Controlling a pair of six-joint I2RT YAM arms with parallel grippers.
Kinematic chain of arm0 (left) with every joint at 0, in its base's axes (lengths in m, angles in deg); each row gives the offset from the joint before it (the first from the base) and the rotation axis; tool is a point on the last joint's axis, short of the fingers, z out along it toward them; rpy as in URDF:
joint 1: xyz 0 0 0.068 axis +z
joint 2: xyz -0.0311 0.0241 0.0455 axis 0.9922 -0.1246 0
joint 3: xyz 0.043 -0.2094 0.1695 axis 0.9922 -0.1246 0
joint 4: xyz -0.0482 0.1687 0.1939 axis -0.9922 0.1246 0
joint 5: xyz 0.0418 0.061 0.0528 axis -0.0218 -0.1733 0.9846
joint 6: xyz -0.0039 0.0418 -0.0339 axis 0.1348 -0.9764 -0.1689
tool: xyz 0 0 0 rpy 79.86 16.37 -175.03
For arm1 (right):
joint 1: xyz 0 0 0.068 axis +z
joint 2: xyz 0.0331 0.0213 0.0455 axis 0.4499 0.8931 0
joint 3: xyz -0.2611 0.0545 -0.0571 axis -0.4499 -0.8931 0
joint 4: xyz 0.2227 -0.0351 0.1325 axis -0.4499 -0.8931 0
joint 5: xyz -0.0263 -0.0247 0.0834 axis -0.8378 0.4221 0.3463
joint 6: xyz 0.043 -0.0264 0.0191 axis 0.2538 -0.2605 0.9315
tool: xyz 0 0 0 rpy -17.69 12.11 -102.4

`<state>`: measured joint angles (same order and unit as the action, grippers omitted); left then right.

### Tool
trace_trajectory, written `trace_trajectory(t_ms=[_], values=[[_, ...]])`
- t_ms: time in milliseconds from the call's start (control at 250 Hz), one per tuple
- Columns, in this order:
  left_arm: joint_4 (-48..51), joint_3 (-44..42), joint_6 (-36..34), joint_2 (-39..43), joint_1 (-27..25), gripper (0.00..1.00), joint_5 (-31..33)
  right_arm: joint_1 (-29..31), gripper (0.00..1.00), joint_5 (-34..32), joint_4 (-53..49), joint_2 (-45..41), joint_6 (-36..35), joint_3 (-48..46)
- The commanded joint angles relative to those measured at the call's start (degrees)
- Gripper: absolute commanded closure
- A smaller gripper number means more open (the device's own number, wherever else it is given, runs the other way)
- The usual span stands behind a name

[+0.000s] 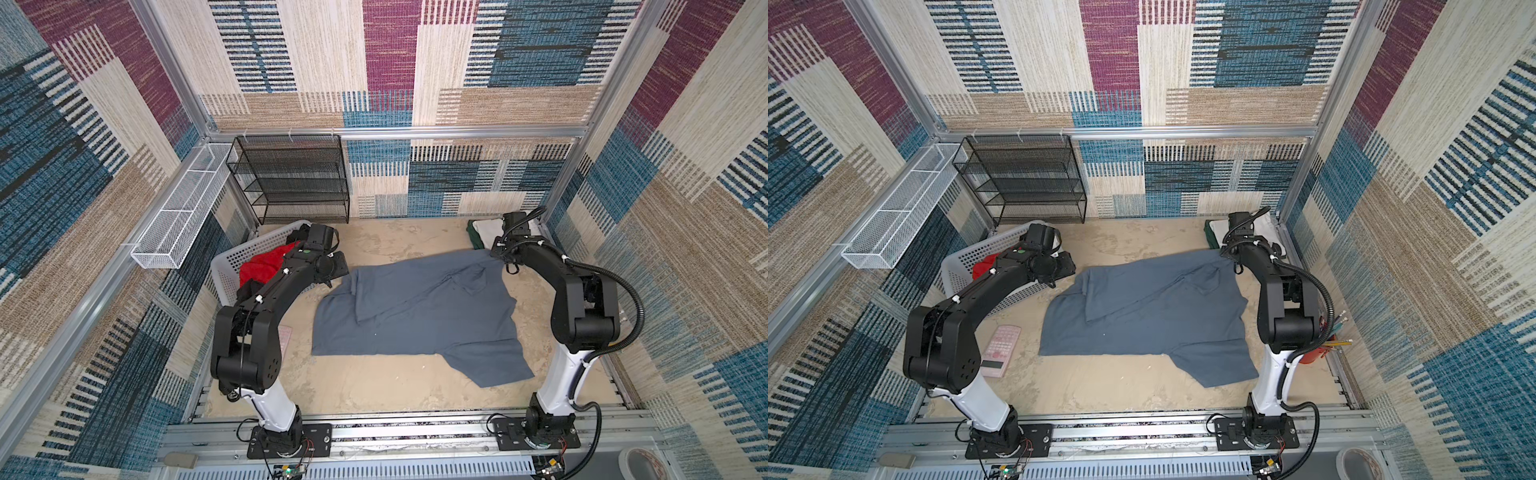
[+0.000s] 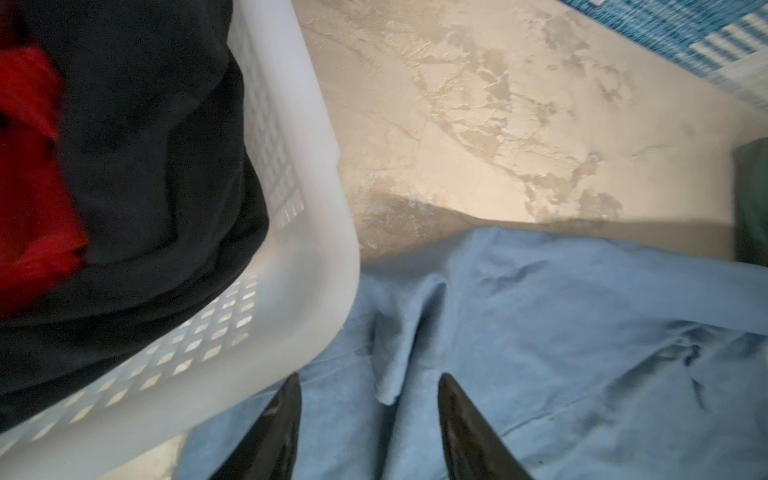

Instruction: Fold and stack the t-shirts

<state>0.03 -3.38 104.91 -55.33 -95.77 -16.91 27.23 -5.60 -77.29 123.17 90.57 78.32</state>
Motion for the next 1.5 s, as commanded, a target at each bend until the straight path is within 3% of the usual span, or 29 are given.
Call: trace_trajectory(t_ms=[0,276,604,1124,1496], values=[[-5.46,-5.15,5.20,4.41,-1.05,0.57,-3.36,-0.06,1.00,0.26,0.78,-0.69,0.66,0.43],[-10.36,-17.68,13.50,9.72,-3.51,0.66,-6.33,-0.07,1.00,1.52,0.86,-0.80,0.97,-0.14],[-17.74,-15.12,18.36,-2.55,-3.34,0.77,-13.53,-0.05,1.00,3.27,1.54,-1.54,0.94,-1.88],[-11.92,-2.12,12.71,-12.67,-2.02,0.79,-6.28,-0.42,1.00,2.67,1.40,-3.33,0.40,-3.32],[-13.75,-13.60,13.73,-2.06,-3.42,0.74,-1.60,-1.03,1.00,3.01,0.58,-5.53,0.89,-5.34]])
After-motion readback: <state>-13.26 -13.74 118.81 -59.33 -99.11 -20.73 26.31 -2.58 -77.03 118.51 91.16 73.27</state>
